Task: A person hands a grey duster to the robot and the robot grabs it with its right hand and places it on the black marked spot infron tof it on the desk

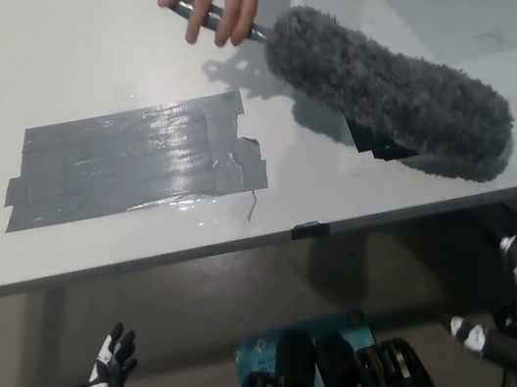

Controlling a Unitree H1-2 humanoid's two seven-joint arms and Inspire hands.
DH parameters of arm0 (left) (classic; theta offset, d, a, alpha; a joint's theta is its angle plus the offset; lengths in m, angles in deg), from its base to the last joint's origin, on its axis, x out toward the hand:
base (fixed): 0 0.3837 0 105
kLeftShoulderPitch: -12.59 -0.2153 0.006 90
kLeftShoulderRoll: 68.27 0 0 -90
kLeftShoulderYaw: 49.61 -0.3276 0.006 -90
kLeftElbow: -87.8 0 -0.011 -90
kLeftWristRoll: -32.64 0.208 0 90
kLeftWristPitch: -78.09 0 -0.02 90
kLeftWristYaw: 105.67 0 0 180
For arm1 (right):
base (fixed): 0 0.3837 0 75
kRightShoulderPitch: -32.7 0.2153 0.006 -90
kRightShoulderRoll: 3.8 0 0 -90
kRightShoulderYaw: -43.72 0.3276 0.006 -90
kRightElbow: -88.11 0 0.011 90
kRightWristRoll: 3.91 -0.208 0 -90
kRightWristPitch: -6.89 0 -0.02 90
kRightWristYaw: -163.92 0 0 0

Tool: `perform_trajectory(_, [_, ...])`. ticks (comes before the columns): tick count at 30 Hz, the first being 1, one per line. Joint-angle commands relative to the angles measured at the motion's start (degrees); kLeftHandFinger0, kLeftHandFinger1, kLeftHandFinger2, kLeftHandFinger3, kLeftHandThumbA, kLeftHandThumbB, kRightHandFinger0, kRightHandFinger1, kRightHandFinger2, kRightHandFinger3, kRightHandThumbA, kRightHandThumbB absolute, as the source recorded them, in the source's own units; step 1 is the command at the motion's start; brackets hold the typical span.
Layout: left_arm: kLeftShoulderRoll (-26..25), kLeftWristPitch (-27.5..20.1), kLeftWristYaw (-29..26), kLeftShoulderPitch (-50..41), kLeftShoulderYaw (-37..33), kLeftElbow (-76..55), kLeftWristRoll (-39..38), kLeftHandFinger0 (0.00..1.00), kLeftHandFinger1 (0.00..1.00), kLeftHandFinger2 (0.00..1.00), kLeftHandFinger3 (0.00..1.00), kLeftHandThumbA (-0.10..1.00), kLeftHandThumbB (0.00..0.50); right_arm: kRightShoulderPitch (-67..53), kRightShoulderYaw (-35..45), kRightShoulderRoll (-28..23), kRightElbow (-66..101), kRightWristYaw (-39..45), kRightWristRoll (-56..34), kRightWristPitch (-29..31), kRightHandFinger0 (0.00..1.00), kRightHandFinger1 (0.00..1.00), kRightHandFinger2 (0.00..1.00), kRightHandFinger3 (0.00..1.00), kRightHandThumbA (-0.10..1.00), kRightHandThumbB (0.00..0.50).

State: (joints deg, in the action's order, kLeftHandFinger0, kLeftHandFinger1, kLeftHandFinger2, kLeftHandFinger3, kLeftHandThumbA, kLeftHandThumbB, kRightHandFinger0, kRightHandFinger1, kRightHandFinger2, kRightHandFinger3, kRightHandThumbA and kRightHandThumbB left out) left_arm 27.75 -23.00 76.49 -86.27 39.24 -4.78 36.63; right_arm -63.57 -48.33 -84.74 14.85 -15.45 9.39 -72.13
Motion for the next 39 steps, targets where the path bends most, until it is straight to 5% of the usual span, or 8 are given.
perform_trajectory(1, [1.4,-0.9,0.0,-0.3,-1.3,-3.7,1.4,1.0,1.0,1.0,1.0,1.0,0.229,4.6,2.2,0.1,12.4,-1.3,11.8,-3.5,1.0,1.0,1.0,1.0,0.79,0.396])
perform_trajectory(5, [2.1,0.1,-0.5,0.4,-1.4,-4.2,2.0,1.0,1.0,1.0,1.0,1.0,0.235,10.8,2.3,0.1,17.5,1.8,17.8,-9.4,1.0,1.0,1.0,1.0,0.8,0.446])
perform_trajectory(8, [2.5,-0.3,-0.7,0.6,-1.7,-3.5,3.1,1.0,1.0,1.0,1.0,1.0,0.218,20.3,1.1,-1.2,17.0,6.8,22.3,-16.6,1.0,1.0,1.0,1.0,0.69,0.474])
perform_trajectory(12, [2.2,-1.4,-1.0,0.3,-1.6,-1.8,4.4,1.0,1.0,1.0,1.0,1.0,0.211,30.0,-1.6,-2.9,9.5,10.1,31.9,-20.9,1.0,1.0,1.0,1.0,0.85,0.458])
perform_trajectory(18, [1.3,-2.0,-0.4,-0.5,-1.5,-1.5,4.4,1.0,1.0,1.0,1.0,1.0,0.235,42.2,-5.1,-3.6,-7.4,9.6,35.4,-26.7,1.0,1.0,1.0,1.0,0.86,0.48])
perform_trajectory(28, [0.7,-2.9,0.2,-0.5,-1.6,-1.7,3.8,1.0,1.0,1.0,1.0,1.0,0.225,57.7,-10.0,-3.8,-35.6,13.8,30.6,-33.9,1.0,1.0,1.0,1.0,0.99,0.5])
perform_trajectory(39, [0.5,-3.1,0.3,0.0,-2.1,-1.8,4.7,1.0,1.0,1.0,1.0,1.0,0.199,69.1,-11.3,-1.5,-59.8,14.0,24.1,-34.6,1.0,1.0,1.0,1.0,0.95,0.5])
